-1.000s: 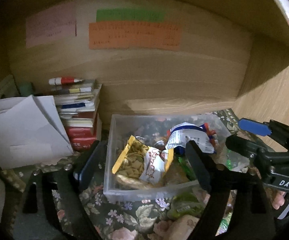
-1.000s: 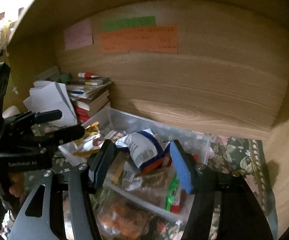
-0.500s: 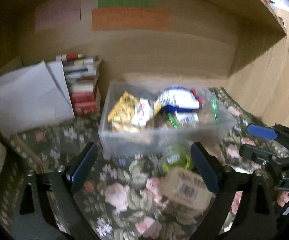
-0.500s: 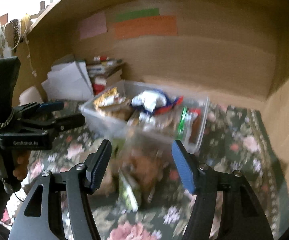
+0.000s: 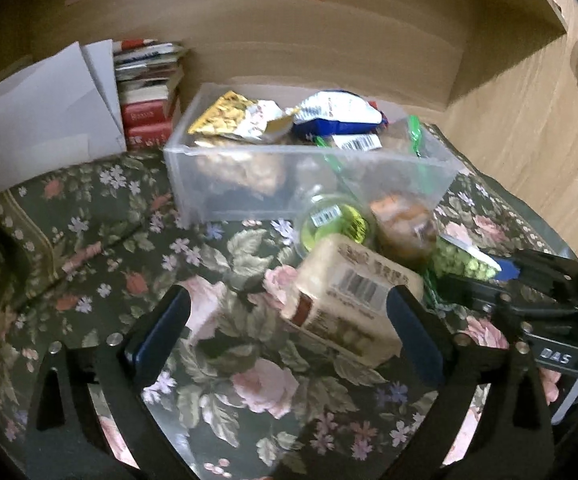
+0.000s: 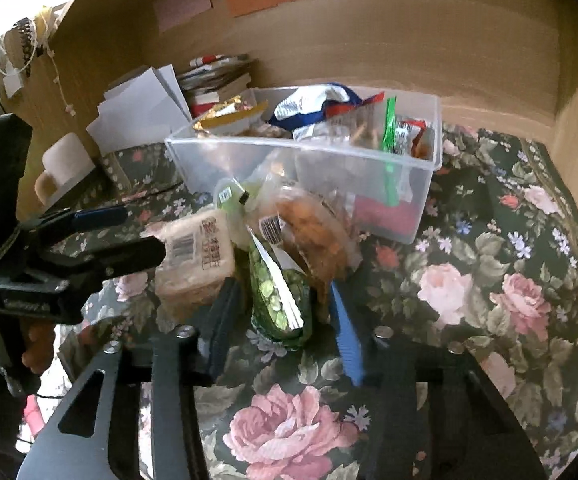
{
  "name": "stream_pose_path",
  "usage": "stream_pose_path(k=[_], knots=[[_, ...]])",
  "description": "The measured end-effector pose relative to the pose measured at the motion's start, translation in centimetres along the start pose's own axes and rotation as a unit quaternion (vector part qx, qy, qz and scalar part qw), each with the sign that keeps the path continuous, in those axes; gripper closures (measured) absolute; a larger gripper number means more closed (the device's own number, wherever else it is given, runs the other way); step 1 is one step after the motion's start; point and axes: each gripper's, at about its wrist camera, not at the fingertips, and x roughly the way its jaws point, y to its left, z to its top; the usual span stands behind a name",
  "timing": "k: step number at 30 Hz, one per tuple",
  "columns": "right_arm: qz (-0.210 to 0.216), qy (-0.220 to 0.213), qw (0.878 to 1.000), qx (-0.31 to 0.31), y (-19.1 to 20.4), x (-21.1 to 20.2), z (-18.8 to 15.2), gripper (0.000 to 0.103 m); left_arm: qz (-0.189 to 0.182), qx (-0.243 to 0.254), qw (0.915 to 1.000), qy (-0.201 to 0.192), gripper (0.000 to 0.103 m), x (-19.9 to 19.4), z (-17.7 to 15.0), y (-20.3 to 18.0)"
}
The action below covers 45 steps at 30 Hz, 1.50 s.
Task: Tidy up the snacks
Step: 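Grasp the bread pack with the left tool while the right tool grasps the green pea bag, then place the bread pack and green pea bag into the clear box, open both tools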
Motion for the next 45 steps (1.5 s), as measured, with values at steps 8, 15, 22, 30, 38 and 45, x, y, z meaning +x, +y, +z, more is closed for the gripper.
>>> stream_pose_path(k=[8, 15, 22, 30, 38, 45], knots=[[-0.013, -0.010, 1.000, -0.002, -0.2, -1.0, -0.5, 0.080, -0.024, 0.001, 0.9996, 0.016, 0.001, 1.4, -0.3, -1.3], [-0.027, -0.032, 0.999, 0.009, -1.5, -3.4, -0.7, 0.081, -0.037, 0.023, 0.9987, 0.028, 0.001, 2.8, -0.2, -3.1], [-0.036, -0.054, 0.998, 0.014, -2.0, -5.1, -0.3, 0.081, -0.027, 0.025, 0.9989, 0.027, 0.011, 4.0, 0.0, -3.3], [-0.039, -0.080, 0.996, 0.012, -1.9, -6.2, 1.0, 0.081, -0.017, 0.010, 0.9998, 0.002, 0.014, 1.2, -0.1, -1.6], [-0.044, -0.111, 0.993, -0.002, -1.6, -7.3, 2.9, 0.081, 0.006, -0.009, 0.9983, -0.056, 0.014, -3.7, 2.3, 0.3], [-0.048, -0.147, 0.988, -0.019, -1.4, -8.6, 5.2, 0.081, 0.025, -0.011, 0.9947, -0.099, 0.014, -7.1, 5.4, 0.5]])
